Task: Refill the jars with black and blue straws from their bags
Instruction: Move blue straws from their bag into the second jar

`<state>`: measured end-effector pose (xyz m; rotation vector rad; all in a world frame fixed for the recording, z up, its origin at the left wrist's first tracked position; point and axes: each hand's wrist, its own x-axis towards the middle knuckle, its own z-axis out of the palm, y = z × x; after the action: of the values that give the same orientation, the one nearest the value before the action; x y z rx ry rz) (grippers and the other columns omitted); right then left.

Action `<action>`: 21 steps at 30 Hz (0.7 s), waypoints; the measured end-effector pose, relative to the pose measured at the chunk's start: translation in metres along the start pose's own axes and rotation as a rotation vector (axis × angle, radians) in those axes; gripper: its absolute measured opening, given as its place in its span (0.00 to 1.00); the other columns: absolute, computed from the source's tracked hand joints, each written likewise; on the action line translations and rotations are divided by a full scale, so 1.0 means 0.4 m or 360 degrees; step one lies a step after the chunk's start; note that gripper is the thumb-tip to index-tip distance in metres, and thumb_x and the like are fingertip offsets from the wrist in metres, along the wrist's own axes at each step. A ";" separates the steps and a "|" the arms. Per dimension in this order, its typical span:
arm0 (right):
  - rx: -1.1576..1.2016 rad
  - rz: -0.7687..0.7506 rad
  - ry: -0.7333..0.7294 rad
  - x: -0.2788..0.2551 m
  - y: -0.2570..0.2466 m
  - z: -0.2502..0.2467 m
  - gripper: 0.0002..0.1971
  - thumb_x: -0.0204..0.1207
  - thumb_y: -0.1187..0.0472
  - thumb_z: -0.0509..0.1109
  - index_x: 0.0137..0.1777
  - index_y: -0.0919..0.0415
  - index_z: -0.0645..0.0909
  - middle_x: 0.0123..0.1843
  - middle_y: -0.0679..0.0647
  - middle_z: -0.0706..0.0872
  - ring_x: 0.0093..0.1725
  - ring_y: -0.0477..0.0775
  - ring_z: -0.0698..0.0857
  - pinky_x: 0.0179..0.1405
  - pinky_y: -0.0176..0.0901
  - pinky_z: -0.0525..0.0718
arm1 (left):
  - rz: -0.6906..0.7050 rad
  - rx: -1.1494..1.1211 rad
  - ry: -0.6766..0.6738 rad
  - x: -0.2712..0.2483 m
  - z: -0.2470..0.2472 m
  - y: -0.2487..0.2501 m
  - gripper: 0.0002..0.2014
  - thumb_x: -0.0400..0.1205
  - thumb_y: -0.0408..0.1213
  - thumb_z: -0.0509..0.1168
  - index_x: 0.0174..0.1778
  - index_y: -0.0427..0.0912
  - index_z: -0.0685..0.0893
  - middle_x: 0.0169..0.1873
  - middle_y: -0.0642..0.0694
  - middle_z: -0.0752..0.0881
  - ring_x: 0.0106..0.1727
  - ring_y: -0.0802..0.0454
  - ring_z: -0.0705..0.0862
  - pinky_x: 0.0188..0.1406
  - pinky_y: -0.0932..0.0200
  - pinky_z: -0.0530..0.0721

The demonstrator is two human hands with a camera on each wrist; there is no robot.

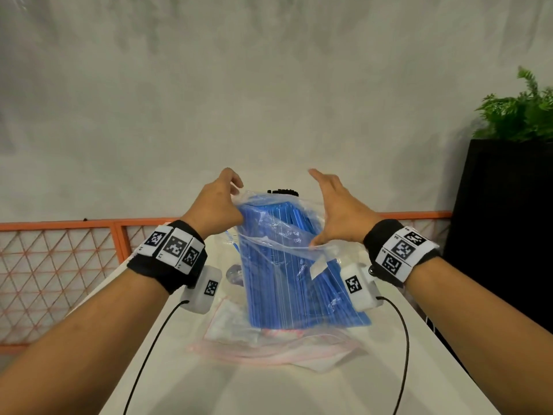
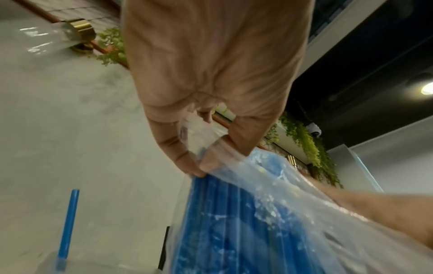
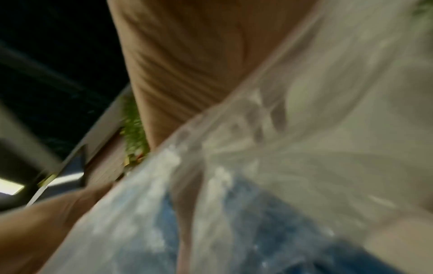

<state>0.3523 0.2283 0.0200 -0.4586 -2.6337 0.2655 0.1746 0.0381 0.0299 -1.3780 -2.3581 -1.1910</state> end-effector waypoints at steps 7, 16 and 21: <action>0.0855 0.0468 -0.0545 -0.003 0.038 0.072 0.67 0.55 0.67 0.86 0.83 0.45 0.40 0.80 0.58 0.65 0.74 0.60 0.71 0.70 0.54 0.76 | -0.0309 -0.0423 -0.0275 -0.011 0.017 -0.018 0.31 0.69 0.16 0.68 0.65 0.45 0.75 0.48 0.40 0.84 0.40 0.46 0.84 0.39 0.51 0.89; 0.1285 0.0343 -0.0293 0.010 0.008 0.088 0.41 0.58 0.81 0.76 0.70 0.56 0.69 0.62 0.59 0.82 0.61 0.60 0.84 0.57 0.63 0.86 | -0.0207 -0.0893 -0.0091 -0.019 0.070 -0.033 0.30 0.72 0.10 0.57 0.61 0.46 0.80 0.49 0.36 0.83 0.34 0.52 0.86 0.28 0.61 0.84; 0.1455 0.0233 -0.0297 0.000 0.011 0.099 0.36 0.63 0.83 0.70 0.69 0.57 0.71 0.63 0.63 0.82 0.61 0.64 0.84 0.56 0.68 0.85 | -0.0288 -0.1056 -0.0211 -0.004 0.069 -0.037 0.21 0.76 0.27 0.63 0.58 0.55 0.85 0.50 0.45 0.88 0.44 0.51 0.88 0.32 0.57 0.87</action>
<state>0.3351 0.2282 -0.0159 -0.3035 -2.3058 1.5170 0.1704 0.0527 0.0026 -1.4569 -2.3073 -2.1331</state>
